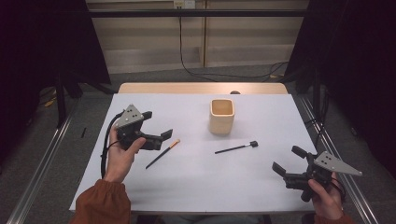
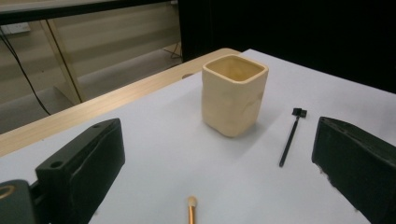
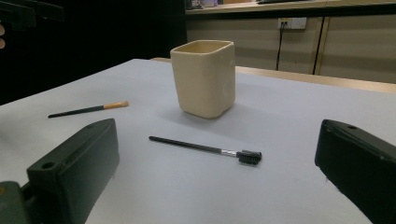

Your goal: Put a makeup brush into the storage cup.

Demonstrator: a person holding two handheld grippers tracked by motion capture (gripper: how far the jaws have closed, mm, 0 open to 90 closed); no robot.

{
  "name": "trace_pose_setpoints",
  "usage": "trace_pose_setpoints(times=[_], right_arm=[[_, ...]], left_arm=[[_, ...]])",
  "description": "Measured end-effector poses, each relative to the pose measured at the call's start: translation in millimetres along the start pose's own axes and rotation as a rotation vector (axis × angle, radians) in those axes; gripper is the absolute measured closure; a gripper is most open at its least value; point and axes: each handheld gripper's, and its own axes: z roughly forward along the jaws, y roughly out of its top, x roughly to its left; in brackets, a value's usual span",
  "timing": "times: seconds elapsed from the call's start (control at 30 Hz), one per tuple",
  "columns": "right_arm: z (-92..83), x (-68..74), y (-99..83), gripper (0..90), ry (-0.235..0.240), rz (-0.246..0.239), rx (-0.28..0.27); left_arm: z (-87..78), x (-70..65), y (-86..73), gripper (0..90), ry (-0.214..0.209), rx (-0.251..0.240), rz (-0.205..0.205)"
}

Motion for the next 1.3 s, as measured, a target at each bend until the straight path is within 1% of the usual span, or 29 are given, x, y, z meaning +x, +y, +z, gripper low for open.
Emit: trace_pose_setpoints(times=[0.13,0.23,0.37,0.4,0.43,0.5,0.53,0.57,0.63,0.67,0.73,0.8,0.9,0.93,0.97,1.03,1.07,1.13,1.17,1.23,1.3], right_arm=[[-1.0,0.0,0.2,0.0,0.001,-0.001,-0.004],[-0.5,-0.5,0.0,0.0,0.001,0.003,0.000],[-0.4,-0.1,-0.2,0.0,0.001,0.000,0.002],[-0.4,-0.1,-0.2,0.0,0.003,0.001,0.002],[-0.2,-0.1,-0.1,0.0,0.003,0.001,0.002],[0.0,0.1,-0.1,0.0,0.004,-0.001,0.002],[-0.1,0.2,-0.1,0.0,0.005,0.000,0.002],[-0.2,0.2,0.0,0.0,0.004,0.000,0.002],[-0.3,0.0,0.0,0.0,0.003,-0.001,0.002],[-0.4,0.0,0.0,0.0,0.003,-0.001,0.002],[-0.4,0.1,0.0,0.0,0.004,-0.001,0.004],[-0.1,-0.1,0.0,0.0,0.005,0.000,0.005],[-0.1,0.2,0.0,0.0,0.007,0.000,0.006],[-0.1,0.2,0.0,0.0,0.007,0.001,0.006],[0.0,0.1,-0.1,0.0,0.006,0.001,0.007],[0.0,0.2,-0.1,0.0,0.007,0.001,0.008],[-0.1,0.1,-0.2,0.0,0.009,-0.002,0.011],[0.1,0.0,-0.4,0.0,0.010,-0.002,0.014],[0.1,-0.1,-0.3,0.0,0.009,-0.002,0.015],[0.1,0.0,-0.4,0.0,0.010,0.000,0.016],[0.2,0.1,-0.4,0.0,0.013,-0.002,0.017]], left_arm=[[5.0,2.0,3.7,2.7,-0.012,0.088,0.042],[9.4,6.0,3.9,2.7,-0.028,0.142,0.050],[16.5,10.0,-0.1,2.7,-0.044,0.245,0.063],[17.7,11.7,-0.6,3.1,-0.041,0.268,0.072],[19.0,12.9,-1.2,3.0,-0.039,0.275,0.069],[21.2,15.7,-0.9,2.9,-0.051,0.322,0.049],[22.6,16.9,-0.5,2.9,-0.063,0.347,0.040],[23.4,18.0,0.0,2.9,-0.077,0.361,0.035],[24.9,19.3,0.3,3.0,-0.109,0.386,0.009],[25.7,19.4,0.4,3.1,-0.113,0.403,0.002],[26.6,19.4,0.0,3.2,-0.110,0.423,0.013],[28.2,20.4,-0.6,3.3,-0.107,0.455,0.008],[32.3,22.3,-2.3,4.0,-0.108,0.522,0.014],[34.0,23.2,-3.3,3.9,-0.104,0.547,0.013],[36.5,24.0,-4.9,3.7,-0.090,0.576,0.004],[39.3,24.9,-6.9,3.8,-0.065,0.613,0.000],[41.5,25.4,-8.7,3.8,-0.065,0.632,-0.001],[43.5,25.5,-10.7,4.2,-0.066,0.655,0.009],[45.4,24.9,-12.3,4.1,-0.059,0.669,0.004],[47.1,25.0,-13.7,4.4,-0.053,0.687,0.021],[49.4,24.8,-15.2,4.5,-0.032,0.696,0.035]])
